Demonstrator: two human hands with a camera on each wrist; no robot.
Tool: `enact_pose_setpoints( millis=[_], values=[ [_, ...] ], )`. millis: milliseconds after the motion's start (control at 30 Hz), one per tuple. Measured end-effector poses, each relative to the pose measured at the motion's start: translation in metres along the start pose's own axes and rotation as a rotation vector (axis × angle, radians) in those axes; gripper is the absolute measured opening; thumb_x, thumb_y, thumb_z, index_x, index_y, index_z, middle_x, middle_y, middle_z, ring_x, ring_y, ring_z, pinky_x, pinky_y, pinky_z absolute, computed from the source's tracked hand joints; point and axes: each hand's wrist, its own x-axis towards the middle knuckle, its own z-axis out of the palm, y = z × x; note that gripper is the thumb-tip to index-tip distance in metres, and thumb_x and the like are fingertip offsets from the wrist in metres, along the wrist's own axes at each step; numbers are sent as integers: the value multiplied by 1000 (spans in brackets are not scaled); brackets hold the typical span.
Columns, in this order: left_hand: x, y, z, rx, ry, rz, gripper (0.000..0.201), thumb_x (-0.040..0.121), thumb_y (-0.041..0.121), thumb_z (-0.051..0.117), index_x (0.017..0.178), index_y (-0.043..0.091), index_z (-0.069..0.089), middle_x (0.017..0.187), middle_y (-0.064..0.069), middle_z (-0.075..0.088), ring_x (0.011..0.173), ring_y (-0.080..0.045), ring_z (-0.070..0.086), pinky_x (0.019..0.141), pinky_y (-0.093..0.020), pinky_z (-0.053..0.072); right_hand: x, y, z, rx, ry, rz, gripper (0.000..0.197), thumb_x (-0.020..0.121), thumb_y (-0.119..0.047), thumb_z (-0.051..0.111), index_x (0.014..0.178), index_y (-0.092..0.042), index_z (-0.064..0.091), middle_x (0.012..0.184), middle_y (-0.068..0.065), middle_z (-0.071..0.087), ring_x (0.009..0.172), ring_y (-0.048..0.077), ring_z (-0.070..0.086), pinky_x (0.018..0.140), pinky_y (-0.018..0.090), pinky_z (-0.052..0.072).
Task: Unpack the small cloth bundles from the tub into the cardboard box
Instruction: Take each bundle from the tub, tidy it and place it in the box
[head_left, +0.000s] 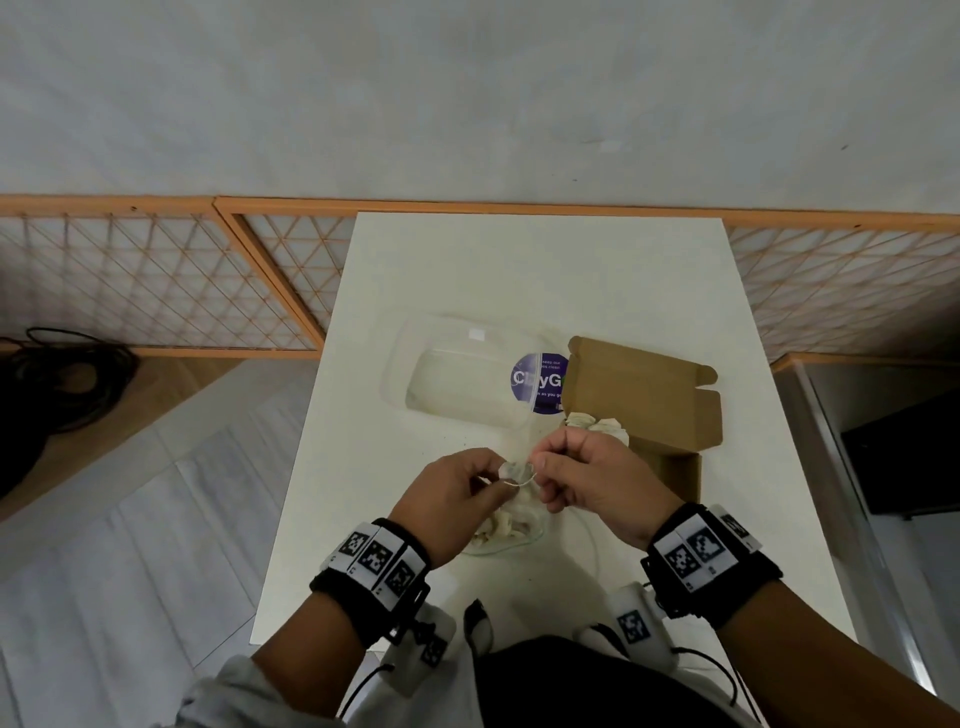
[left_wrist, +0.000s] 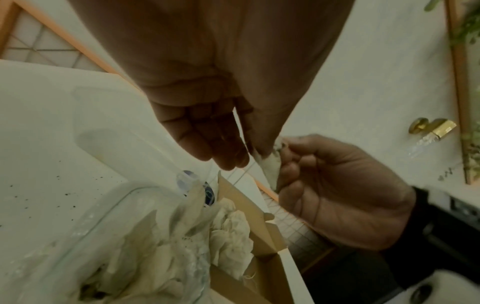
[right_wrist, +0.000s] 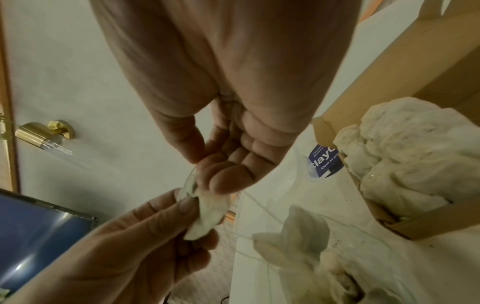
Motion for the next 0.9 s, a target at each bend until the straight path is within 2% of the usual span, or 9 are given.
enact_pose_setpoints(
  millis=[133, 300, 400, 467, 533, 633, 733, 833, 900],
  values=[
    [-6, 1, -6, -133, 20, -49, 9, 98, 21, 70, 90, 18, 72, 85, -5, 77, 79, -25, 72, 82, -44, 59, -1, 7, 1, -87, 57, -33, 14, 100, -3, 62, 111, -10, 68, 84, 9, 64, 70, 21, 62, 67, 36, 56],
    [-11, 6, -12, -185, -18, -38, 14, 97, 26, 68, 87, 16, 71, 83, -9, 75, 70, -14, 67, 81, -47, 58, -7, -5, 3, -212, 77, -89, 25, 102, -21, 63, 127, -27, 69, 91, -4, 63, 74, 10, 63, 72, 28, 57],
    [-12, 14, -12, -168, -22, -18, 20, 91, 38, 69, 90, 18, 73, 86, -10, 76, 78, -30, 71, 84, -54, 58, -6, -13, 5, -354, 5, -128, 35, 98, -35, 71, 131, -28, 67, 99, -8, 69, 78, 9, 68, 77, 29, 59],
    [-12, 19, -12, -165, -12, -6, 10, 94, 28, 73, 92, 19, 74, 85, -8, 76, 78, -28, 72, 84, -52, 59, -5, -14, 7, -402, -10, -167, 30, 98, -32, 73, 127, -24, 71, 94, -5, 72, 77, 10, 69, 76, 29, 60],
    [-12, 21, -14, -186, 23, -4, 3, 96, 18, 73, 94, 21, 74, 83, -7, 76, 74, -18, 70, 83, -48, 59, -5, -16, 8, -317, 19, -168, 16, 99, -23, 71, 114, -18, 76, 83, -4, 73, 70, 11, 68, 71, 28, 59],
    [-13, 25, -19, -220, 99, -5, 11, 98, 16, 70, 99, 26, 74, 85, -5, 77, 76, -14, 70, 82, -38, 60, -7, -19, 6, -109, 58, -110, 10, 100, -17, 70, 106, -8, 72, 79, 4, 70, 66, 16, 65, 65, 33, 57],
    [-16, 27, -24, -218, 174, 7, 17, 100, 12, 65, 104, 27, 73, 86, 0, 77, 76, -11, 71, 78, -25, 56, -7, -24, 3, 86, 45, -72, 12, 100, -15, 69, 110, -7, 68, 77, 12, 61, 57, 18, 55, 53, 29, 47],
    [-19, 31, -27, -115, 206, 54, 21, 99, 19, 68, 112, 35, 68, 87, 9, 74, 76, -8, 69, 77, -24, 56, -6, -30, 2, 260, 40, -16, 20, 99, -16, 70, 117, -8, 66, 74, 12, 55, 50, 15, 46, 46, 26, 41],
    [-23, 34, -27, -53, 228, 127, 33, 94, 23, 75, 121, 39, 64, 92, 12, 70, 78, -7, 66, 77, -18, 53, -6, -35, 4, 315, 11, 24, 20, 99, -15, 69, 117, -8, 65, 70, 10, 53, 46, 13, 42, 44, 25, 37]
  ],
)
